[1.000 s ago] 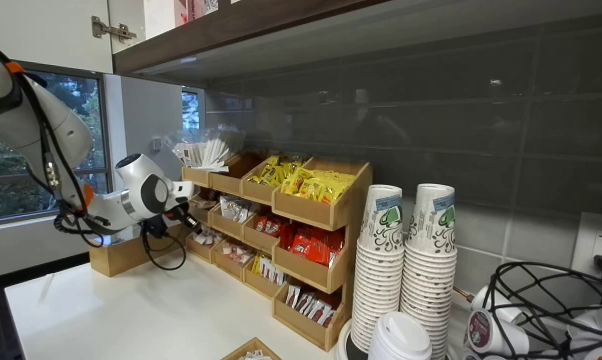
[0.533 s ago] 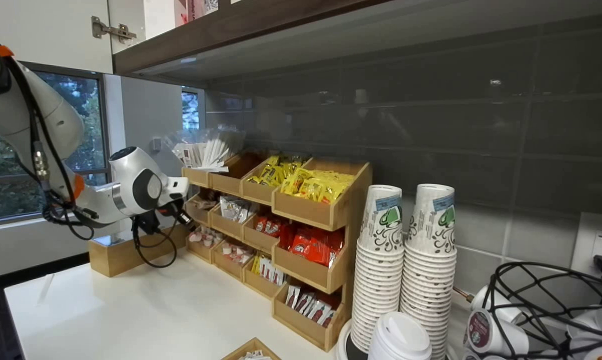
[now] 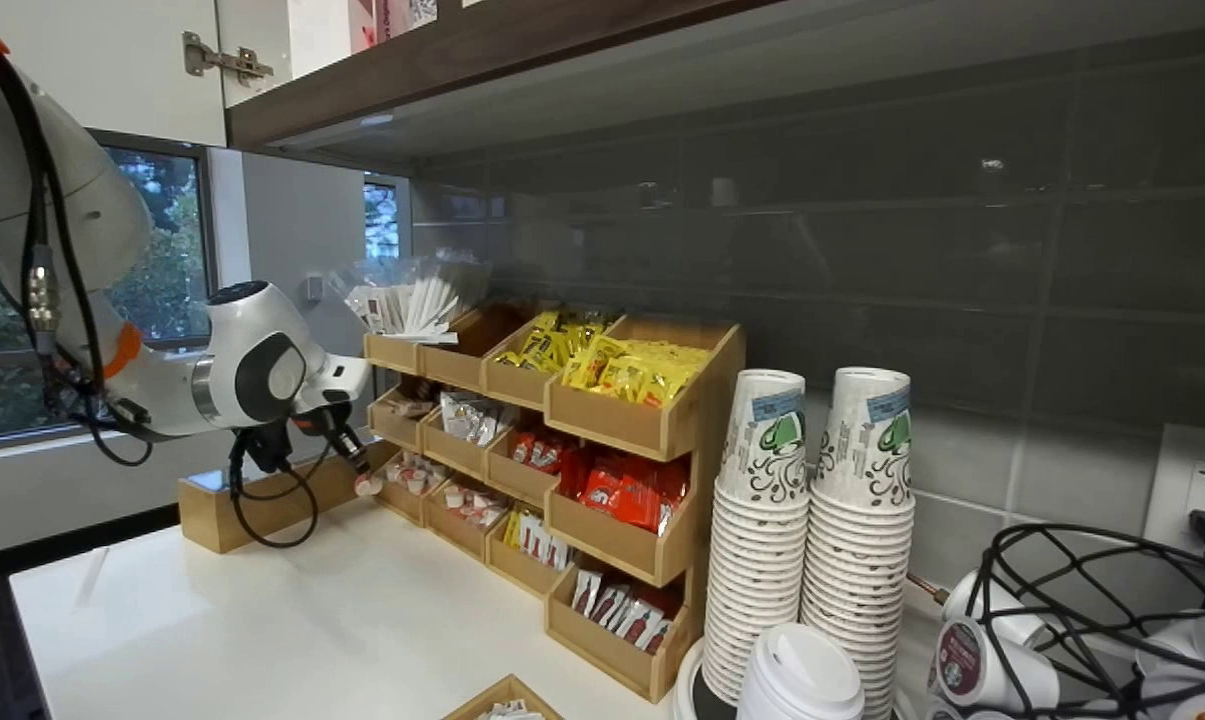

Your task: Remove one coffee pod from the bottom of the shelf and put it on the countertop.

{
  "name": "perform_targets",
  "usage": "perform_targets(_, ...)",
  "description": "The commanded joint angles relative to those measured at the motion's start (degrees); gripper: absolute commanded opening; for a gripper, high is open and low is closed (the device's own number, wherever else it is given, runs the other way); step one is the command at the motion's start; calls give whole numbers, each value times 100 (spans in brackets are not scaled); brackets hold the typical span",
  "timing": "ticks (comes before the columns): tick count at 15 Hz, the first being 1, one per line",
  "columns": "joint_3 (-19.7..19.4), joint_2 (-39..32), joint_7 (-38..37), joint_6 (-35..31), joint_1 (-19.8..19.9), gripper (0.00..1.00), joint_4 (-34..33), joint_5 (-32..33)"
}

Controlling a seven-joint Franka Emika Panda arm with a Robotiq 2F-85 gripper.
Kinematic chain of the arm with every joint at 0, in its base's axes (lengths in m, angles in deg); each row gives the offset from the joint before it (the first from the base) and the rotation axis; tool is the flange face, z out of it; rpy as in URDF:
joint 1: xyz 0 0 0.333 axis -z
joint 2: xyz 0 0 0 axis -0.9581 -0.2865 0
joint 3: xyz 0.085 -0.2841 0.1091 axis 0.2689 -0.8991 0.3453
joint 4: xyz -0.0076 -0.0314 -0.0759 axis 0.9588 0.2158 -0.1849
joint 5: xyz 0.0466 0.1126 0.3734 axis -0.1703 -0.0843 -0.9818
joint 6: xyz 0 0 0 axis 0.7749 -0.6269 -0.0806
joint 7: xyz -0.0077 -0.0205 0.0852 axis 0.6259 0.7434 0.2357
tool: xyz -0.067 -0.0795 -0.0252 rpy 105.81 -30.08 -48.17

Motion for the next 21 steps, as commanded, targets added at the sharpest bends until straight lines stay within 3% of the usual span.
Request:
perform_targets(1,601,551,394,237,481,0,604,-328)
perform_targets(5,1250,624,656,302,1123,0,818,-644)
perform_targets(15,1730,270,993,296,1910,0,819,-755)
perform_targets(16,1781,232,1026,306,1968,26,806,-780)
perform_targets(17,1832,213,1060,311,2022,27,803,-808)
perform_targets(21,1924,195,1170,308,2122,56,797,-914)
